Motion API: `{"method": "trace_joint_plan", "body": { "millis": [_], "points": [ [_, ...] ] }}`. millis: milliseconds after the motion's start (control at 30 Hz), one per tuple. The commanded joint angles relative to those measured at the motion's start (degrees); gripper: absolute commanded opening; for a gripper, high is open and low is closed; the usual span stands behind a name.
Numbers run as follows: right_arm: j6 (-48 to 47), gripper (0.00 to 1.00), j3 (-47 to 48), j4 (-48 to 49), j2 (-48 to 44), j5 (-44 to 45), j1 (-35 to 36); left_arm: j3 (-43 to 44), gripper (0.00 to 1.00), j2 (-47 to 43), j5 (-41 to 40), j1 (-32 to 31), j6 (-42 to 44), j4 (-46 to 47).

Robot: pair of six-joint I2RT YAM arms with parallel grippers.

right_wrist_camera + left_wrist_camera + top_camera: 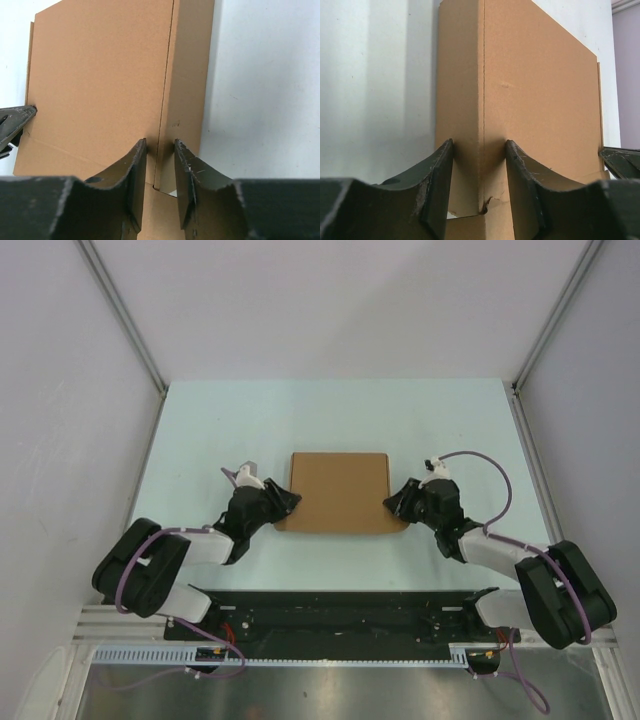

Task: Fold the paper box

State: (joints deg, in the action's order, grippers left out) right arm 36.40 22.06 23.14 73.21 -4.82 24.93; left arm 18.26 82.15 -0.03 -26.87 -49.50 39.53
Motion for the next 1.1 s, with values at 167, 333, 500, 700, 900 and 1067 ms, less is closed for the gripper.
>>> {"method": "trace_joint_plan", "body": {
  "millis": [167, 333, 500, 700, 900, 1067],
  "points": [
    [-2.0, 0.19, -3.3, -5.6, 0.4, 1.9, 0.6, -2.9, 0.32, 3.4, 2.1, -0.6, -0.8, -1.4],
    [-1.2, 0.29, -4.6, -4.7, -0.6, 2.0, 0.7, -4.4, 0.39, 2.6, 1.7, -0.6, -1.6, 0.2],
    [-2.5, 0.55, -1.5, -12.1, -9.6, 6.6, 1.0, -1.8, 0.54, -4.4, -2.7, -0.6, 0.7, -7.3],
    [-6.1, 0.65, 5.3, -21.4, -17.7, 11.7, 2.2, 1.4, 0.62, -9.0, -5.1, -0.5, 2.5, -12.6],
    [-13.5, 0.63, 11.2, -29.5, -24.5, 20.9, 10.4, 2.7, 0.64, -15.4, -8.1, -0.5, 3.4, -18.0],
    [-22.5, 0.57, 12.7, -27.8, -23.2, 40.8, 32.0, 4.3, 0.64, -21.1, -11.8, -0.5, 4.0, -24.0]
  ]
}}
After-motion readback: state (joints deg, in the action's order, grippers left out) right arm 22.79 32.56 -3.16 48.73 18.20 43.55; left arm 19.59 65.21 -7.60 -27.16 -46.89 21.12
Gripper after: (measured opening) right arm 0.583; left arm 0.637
